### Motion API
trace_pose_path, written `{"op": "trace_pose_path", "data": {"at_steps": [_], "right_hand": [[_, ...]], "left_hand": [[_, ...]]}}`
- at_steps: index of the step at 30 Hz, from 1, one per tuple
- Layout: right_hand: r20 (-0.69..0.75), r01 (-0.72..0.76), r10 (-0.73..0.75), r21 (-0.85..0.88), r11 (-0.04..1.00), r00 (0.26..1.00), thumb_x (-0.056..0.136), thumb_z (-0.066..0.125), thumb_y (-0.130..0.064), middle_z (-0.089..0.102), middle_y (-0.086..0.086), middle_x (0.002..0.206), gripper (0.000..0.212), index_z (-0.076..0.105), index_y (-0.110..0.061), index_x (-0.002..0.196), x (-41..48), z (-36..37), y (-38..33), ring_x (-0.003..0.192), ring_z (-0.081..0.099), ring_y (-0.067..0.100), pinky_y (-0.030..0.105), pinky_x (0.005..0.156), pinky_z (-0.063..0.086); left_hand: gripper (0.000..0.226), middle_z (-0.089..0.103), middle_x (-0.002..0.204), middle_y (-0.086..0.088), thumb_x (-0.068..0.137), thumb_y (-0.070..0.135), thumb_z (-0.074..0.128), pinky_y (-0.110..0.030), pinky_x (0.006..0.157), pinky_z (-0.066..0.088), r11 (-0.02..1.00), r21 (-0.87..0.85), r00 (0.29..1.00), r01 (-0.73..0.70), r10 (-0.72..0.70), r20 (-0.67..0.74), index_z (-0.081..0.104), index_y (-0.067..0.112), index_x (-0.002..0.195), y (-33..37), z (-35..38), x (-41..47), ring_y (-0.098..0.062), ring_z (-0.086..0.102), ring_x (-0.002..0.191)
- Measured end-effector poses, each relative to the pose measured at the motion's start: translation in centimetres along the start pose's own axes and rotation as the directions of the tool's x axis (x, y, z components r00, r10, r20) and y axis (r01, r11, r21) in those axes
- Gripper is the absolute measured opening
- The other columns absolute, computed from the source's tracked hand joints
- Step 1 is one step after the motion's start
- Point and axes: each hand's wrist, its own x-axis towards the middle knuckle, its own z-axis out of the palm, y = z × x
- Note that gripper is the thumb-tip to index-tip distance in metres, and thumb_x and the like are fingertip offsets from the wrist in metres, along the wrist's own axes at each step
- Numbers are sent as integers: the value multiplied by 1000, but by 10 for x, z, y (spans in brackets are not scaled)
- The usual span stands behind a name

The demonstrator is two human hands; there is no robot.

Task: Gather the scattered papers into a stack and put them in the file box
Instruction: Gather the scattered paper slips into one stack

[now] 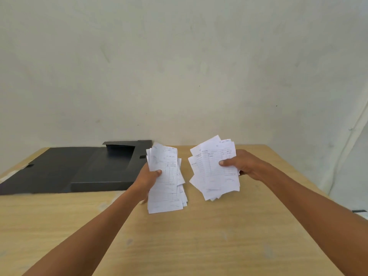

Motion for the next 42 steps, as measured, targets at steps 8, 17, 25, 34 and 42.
{"op": "trace_pose_path", "data": {"at_steps": [8,17,25,34,42], "right_hand": [[76,48,-45,-44,998,996,87,71,-8,76,4,111,30,71,-14,116,45,29,-22,100,72,23,37,82,58],[-59,-10,27,263,965,998,85,70,5,74,12,112,34,68,-9,116,77,71,7,98,72,31,51,89,58],[-191,-53,128,354,934,973,88,66,5,70,12,119,39,65,-10,124,81,65,23,108,67,33,50,94,55],[-44,-237,307,531,813,951,88,67,5,71,19,113,30,66,-3,117,78,78,27,102,68,39,58,89,55],[-309,-2,143,416,910,940,90,64,-1,70,10,109,28,63,-8,116,78,86,15,96,66,29,41,80,56]], "left_hand": [[34,74,127,-5,104,33,56,-47,91,61,983,-179,971,45,-2,238,61,19,135,5,29,17,-27,72,114],[44,69,134,-15,98,12,66,-53,100,56,966,-250,937,66,26,349,56,6,141,-17,24,26,-36,68,121],[39,71,132,-12,97,11,68,-61,103,52,964,-264,975,-8,65,211,60,14,135,-30,15,37,-35,69,119],[48,69,132,0,97,13,69,-50,96,58,949,-265,982,-173,145,-123,52,22,141,-36,26,37,-23,68,119],[40,71,127,1,96,20,70,-54,95,59,978,-151,990,-142,142,-6,52,39,127,-33,23,26,-24,72,113]]}}
